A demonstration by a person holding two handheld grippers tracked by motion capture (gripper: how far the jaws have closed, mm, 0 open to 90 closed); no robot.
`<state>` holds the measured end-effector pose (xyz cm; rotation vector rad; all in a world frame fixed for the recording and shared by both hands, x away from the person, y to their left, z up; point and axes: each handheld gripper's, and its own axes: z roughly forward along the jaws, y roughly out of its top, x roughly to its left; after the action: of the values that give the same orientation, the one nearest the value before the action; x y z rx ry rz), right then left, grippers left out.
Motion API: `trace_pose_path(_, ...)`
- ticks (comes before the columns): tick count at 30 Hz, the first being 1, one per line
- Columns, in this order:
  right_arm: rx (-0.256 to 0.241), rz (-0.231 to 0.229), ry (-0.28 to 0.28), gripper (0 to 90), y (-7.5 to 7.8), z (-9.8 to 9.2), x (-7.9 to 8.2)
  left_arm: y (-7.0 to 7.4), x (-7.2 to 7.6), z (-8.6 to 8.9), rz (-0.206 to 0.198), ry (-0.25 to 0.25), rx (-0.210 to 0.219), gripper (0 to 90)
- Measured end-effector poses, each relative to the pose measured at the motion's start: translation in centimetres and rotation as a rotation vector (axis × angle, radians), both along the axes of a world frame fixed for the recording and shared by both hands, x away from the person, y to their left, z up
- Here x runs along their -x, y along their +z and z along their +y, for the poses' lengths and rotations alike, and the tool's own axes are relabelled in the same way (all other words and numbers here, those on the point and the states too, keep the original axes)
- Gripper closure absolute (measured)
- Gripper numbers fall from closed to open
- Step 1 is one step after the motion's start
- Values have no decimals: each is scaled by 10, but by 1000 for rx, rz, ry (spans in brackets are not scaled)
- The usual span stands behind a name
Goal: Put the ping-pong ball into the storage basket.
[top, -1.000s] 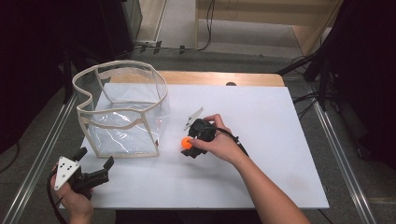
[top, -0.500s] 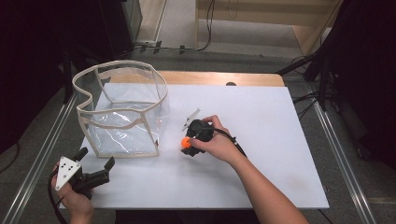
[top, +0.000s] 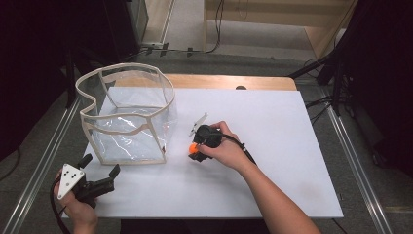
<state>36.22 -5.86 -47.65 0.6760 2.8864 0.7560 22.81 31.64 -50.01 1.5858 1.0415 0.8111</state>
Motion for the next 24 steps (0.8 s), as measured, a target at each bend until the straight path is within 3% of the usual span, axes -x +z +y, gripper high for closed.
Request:
trace_pose_path(17,9,7,-2,344,-3,1,-3,0,0,0,-2,-10,-3,0)
trace_pose_path(24,11,11,-8,410,-2,1,-4,0,0,0,-1,-11,-8,0)
